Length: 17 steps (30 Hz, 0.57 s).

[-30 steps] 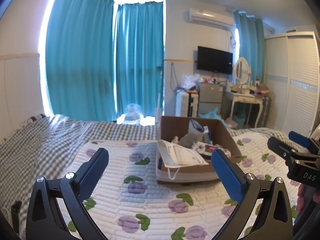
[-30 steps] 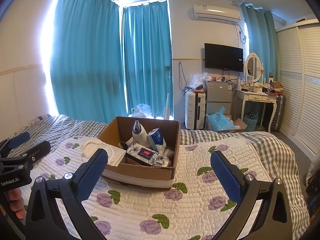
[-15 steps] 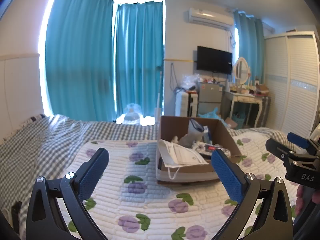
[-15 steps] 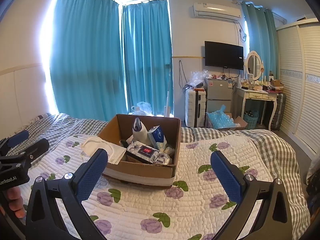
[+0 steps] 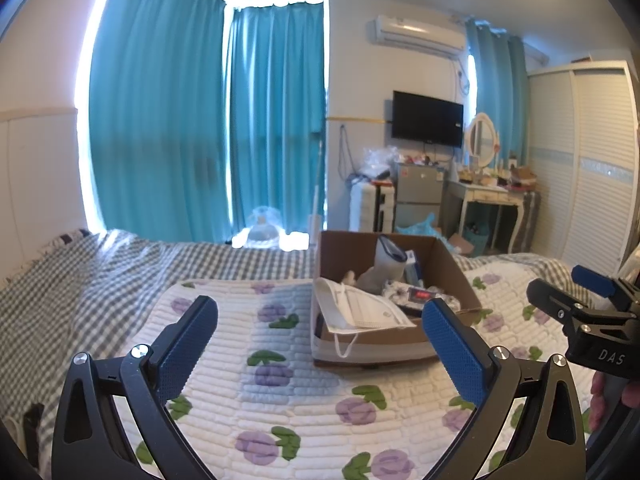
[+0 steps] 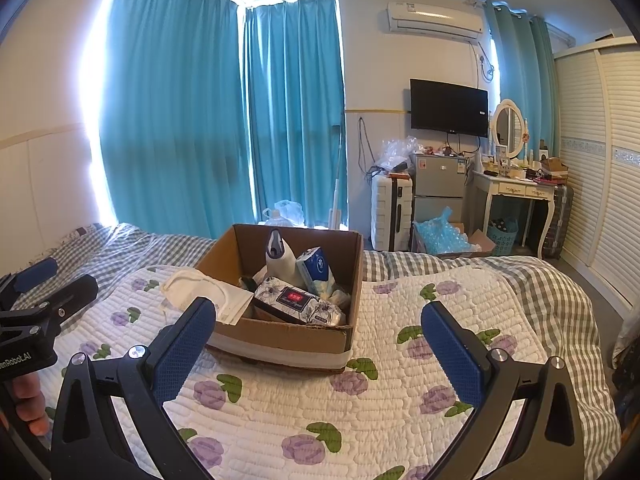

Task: Organize soft objects

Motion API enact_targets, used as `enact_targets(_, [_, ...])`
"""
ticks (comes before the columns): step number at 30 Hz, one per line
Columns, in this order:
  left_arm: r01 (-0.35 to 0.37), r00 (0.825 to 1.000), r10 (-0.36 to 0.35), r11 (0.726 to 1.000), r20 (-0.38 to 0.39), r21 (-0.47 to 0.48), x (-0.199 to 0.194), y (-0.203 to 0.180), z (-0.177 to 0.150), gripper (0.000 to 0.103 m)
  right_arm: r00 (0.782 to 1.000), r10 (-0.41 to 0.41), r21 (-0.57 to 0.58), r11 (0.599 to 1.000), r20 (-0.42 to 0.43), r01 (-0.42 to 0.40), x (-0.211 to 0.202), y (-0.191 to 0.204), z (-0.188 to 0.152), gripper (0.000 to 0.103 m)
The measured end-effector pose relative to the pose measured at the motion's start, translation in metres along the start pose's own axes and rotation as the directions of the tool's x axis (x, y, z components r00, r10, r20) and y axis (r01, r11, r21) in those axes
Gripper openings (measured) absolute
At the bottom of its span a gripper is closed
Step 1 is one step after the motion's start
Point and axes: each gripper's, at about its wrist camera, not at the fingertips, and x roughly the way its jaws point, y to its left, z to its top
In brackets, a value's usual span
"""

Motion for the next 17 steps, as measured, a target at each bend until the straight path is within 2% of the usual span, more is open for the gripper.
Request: enact_targets(17, [0.003,1.000,-0.003,1.000,0.001,0.008,-0.0012,-0.0005,-0.0007,0.103,1.000,0.003,-0.003,1.000,-0.010,-0.003,0.0017,0.0013,-0.0028,0.103])
